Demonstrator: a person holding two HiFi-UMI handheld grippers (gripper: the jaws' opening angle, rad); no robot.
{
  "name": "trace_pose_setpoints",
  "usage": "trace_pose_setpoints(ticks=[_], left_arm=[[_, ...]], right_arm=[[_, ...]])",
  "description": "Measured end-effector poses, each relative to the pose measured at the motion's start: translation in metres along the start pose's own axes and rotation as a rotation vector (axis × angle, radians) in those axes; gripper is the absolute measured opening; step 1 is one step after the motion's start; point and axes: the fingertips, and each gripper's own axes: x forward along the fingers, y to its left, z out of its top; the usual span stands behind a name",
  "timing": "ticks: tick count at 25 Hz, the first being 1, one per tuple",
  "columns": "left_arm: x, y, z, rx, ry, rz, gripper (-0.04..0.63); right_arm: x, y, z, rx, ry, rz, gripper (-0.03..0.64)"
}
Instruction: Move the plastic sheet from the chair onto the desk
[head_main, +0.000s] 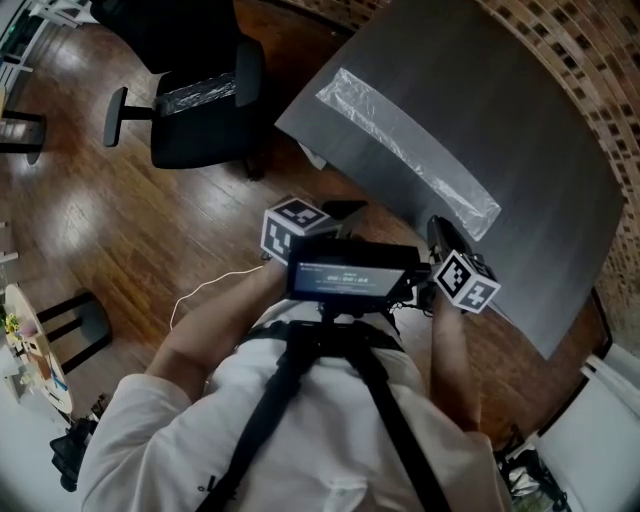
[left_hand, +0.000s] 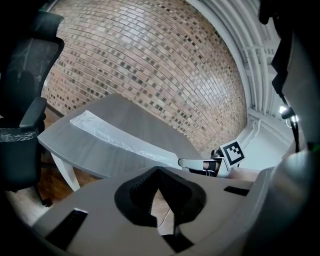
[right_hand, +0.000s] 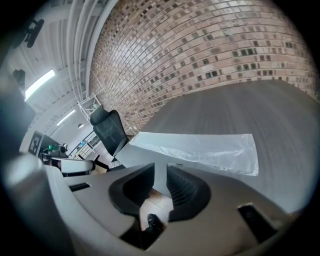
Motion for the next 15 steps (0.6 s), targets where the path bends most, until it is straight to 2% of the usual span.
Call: trace_pose_setpoints(ticks=[6, 11, 15], left_arm=[[-0.015, 0.024, 0.013, 0.004, -0.021, 0.014, 0.0], [-0.034, 0.061, 0.029, 0.017, -0.038, 0.086, 0.0], [-0.051, 0.094, 0.048, 0.01, -0.071, 0.108, 0.0]], right_arm=[[0.013, 0.026, 0.008, -0.042, -0.001, -0.023, 0.081], [0.032, 0.049, 0.014, -0.108, -0.007, -0.054, 0.081], [0.06, 0.083, 0.023, -0.144, 0.003, -0.039, 0.081]])
